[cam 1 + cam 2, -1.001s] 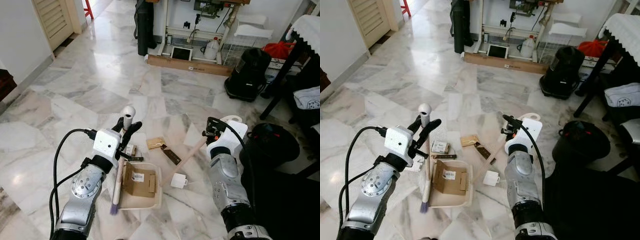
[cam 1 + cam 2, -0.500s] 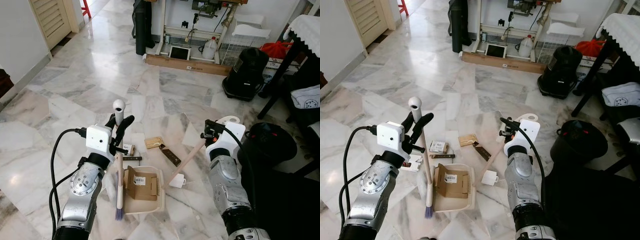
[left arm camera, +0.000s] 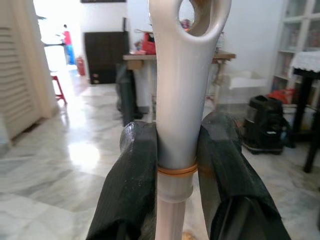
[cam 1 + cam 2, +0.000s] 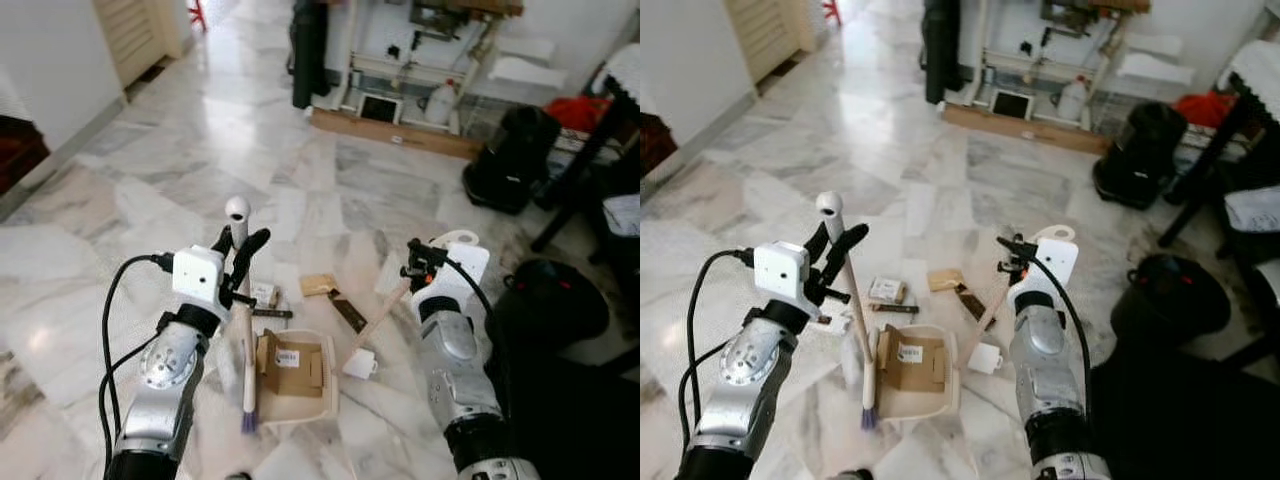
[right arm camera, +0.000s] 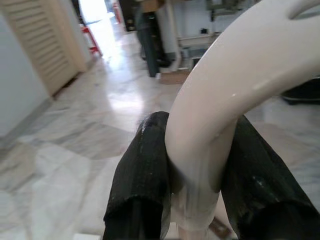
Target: Sweep floor
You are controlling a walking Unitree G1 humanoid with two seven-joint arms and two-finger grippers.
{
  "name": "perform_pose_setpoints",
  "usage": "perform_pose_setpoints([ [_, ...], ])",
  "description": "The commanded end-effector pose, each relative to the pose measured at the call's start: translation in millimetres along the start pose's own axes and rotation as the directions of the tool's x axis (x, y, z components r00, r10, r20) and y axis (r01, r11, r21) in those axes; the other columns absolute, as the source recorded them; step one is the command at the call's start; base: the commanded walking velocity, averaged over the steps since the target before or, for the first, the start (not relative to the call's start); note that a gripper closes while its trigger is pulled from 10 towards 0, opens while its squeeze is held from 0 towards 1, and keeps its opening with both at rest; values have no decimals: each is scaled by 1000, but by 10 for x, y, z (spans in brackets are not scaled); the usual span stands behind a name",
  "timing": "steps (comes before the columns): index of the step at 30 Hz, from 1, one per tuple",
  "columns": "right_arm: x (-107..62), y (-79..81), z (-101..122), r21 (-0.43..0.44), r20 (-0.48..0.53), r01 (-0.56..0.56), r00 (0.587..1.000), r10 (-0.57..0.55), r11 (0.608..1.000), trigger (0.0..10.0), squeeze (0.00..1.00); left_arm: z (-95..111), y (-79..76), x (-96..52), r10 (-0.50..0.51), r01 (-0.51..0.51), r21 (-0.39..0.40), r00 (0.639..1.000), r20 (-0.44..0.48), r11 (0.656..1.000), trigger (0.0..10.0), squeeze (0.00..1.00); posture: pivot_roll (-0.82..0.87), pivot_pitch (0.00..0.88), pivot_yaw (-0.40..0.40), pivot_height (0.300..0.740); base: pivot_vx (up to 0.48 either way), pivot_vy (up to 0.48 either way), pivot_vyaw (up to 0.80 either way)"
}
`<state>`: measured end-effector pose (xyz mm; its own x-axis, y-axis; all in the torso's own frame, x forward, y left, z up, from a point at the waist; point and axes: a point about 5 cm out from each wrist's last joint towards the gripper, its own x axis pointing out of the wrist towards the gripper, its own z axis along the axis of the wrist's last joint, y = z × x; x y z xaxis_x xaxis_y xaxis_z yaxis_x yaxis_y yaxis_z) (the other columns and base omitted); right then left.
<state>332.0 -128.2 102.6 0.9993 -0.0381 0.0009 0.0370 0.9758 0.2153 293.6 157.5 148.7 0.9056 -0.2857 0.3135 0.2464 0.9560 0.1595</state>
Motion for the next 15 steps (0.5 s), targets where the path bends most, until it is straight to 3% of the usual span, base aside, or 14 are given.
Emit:
perform_pose_setpoints([
  [1, 9, 22, 101, 28, 53, -8, 999, 7, 1000, 10000, 0, 46, -20, 29, -11, 11, -14, 1000, 29, 1000, 10000, 0, 102, 57, -85, 740, 0, 0, 675],
  [15, 6, 6, 91, 32, 49, -7, 999, 5, 999, 10000, 0, 34, -41, 26, -9, 9, -15, 1000, 22, 1000, 10000, 0, 105, 53, -86, 740, 0, 0, 672],
])
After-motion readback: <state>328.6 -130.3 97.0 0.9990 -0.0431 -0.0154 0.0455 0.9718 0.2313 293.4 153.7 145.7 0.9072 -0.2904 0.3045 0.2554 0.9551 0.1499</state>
